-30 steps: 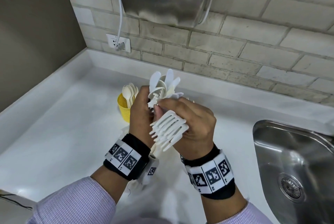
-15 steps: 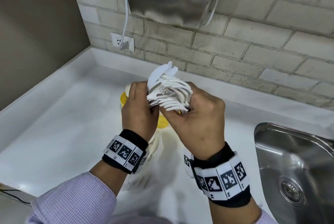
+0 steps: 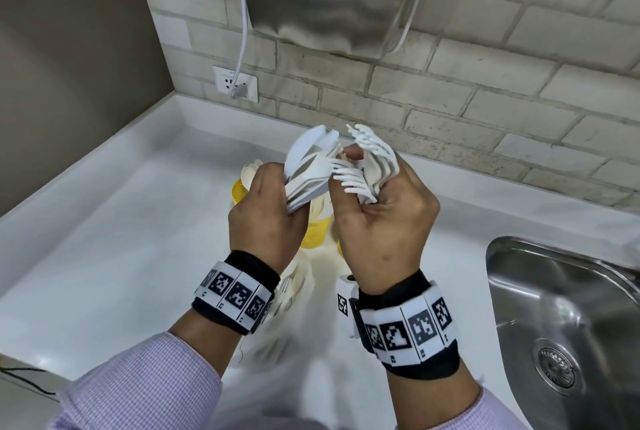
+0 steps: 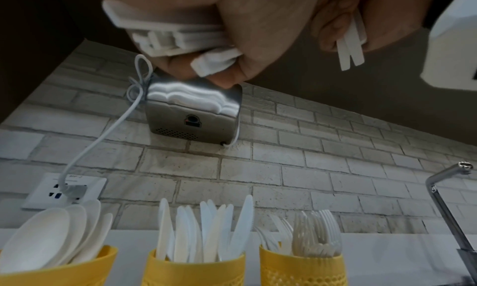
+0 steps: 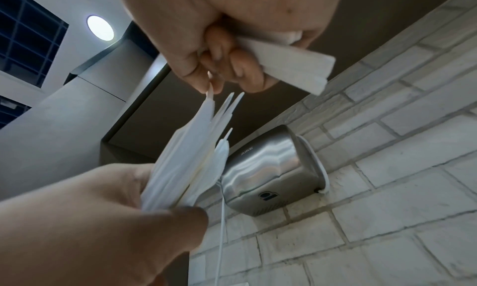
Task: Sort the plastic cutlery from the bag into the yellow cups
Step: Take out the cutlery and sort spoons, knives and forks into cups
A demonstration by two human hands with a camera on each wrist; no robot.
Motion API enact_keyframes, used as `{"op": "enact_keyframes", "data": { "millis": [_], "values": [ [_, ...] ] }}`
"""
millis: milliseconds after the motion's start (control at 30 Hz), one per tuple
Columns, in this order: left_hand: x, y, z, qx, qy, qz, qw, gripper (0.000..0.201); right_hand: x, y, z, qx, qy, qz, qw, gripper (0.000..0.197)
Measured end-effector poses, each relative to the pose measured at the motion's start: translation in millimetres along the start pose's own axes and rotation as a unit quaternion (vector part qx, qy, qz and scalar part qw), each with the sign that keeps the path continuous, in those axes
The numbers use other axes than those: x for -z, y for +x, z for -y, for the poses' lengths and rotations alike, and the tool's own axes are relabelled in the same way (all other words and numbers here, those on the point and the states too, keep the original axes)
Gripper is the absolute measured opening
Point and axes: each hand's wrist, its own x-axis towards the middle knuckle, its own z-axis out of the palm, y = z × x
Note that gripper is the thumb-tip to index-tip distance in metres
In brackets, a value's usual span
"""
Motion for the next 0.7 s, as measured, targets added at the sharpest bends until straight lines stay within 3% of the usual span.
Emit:
{"op": "enact_keyframes", "data": {
  "millis": [167, 367, 533, 700],
  "values": [
    [-1.5, -0.9, -0.1, -0.01, 0.016, -0.004, 1.0, 0.021, -3.9, 3.4, -6.3, -0.035, -0.089, 0.048, 0.994, 0.01],
    [-0.2, -0.5, -2.2, -0.003, 0.002, 0.003, 1.0, 0.023, -1.9, 2.0, 0.6, -0.076, 0.027, -0.108, 0.991, 0.013],
    [0.6, -2.2, -4.2, -0.003, -0.002, 0.008, 1.0, 0.026, -3.6, 4.2, 1.9, -0.195, 0.074, 0.006, 0.978, 0.02],
    [0.3, -2.2, -6.4, 0.002, 0.011, 0.018, 1.0, 0.025, 0.4, 8.4, 4.8, -0.231, 0.133, -0.039, 0.963, 0.014]
  ]
}}
